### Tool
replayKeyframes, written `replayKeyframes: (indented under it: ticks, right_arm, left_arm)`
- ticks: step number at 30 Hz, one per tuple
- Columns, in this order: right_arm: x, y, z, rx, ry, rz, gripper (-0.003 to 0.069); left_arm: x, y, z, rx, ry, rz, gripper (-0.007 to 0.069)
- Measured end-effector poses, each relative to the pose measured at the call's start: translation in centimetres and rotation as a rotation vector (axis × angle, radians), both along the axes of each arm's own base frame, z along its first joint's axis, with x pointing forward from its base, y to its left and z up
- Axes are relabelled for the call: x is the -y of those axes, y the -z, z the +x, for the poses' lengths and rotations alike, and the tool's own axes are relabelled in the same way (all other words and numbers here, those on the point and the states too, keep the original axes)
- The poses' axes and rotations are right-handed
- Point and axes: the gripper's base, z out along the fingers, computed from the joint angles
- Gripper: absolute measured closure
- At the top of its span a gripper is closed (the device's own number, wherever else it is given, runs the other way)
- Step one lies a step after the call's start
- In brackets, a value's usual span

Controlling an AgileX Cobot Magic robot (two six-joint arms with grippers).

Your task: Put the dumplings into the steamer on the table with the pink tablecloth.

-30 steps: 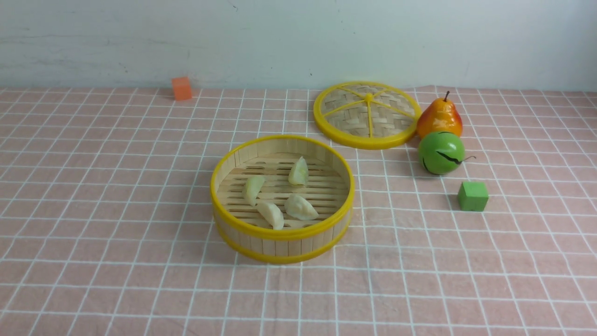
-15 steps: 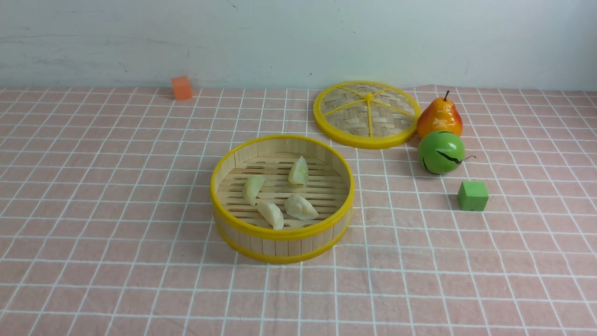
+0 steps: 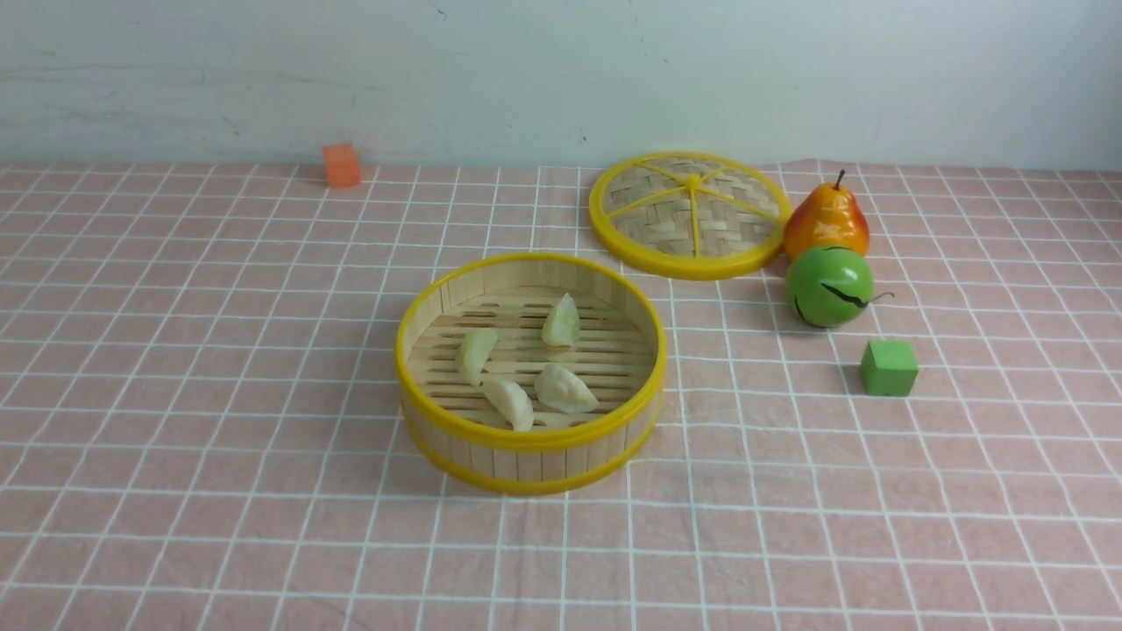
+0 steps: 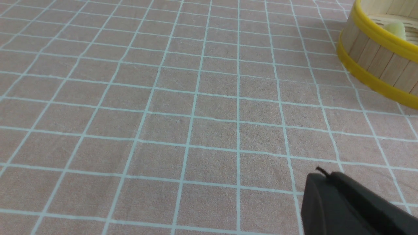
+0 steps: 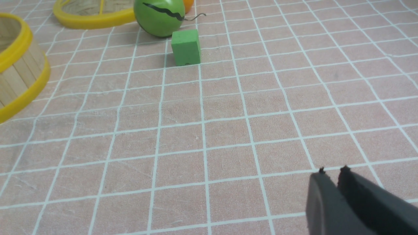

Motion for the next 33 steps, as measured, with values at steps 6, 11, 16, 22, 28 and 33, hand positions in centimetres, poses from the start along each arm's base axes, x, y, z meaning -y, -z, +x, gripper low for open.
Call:
replayKeyframes:
  ticks: [6, 11, 16, 22, 28, 33]
  right_arm:
    - [0.0, 0.0, 0.0, 0.0, 0.0, 0.001, 0.0582]
    - [0.0, 0.0, 0.0, 0.0, 0.0, 0.001, 0.0578]
    - [0.0, 0.0, 0.0, 0.0, 0.0, 0.001, 0.0573]
    - [0.0, 0.0, 0.0, 0.0, 0.0, 0.001, 0.0564]
    - [0.0, 0.0, 0.0, 0.0, 0.0, 0.001, 0.0559]
    - [0.0, 0.0, 0.0, 0.0, 0.0, 0.001, 0.0552]
  left_arm:
    - [0.0, 0.0, 0.0, 0.0, 0.0, 0.0, 0.0638]
    - [0.0, 0.0, 0.0, 0.0, 0.0, 0.0, 0.0638]
    - [0.0, 0.0, 0.0, 0.0, 0.0, 0.0, 0.0638]
    - [0.0, 0.0, 0.0, 0.0, 0.0, 0.0, 0.0637]
    - [0.0, 0.0, 0.0, 0.0, 0.0, 0.0, 0.0633]
    - [0.0, 0.0, 0.0, 0.0, 0.0, 0.0, 0.0627]
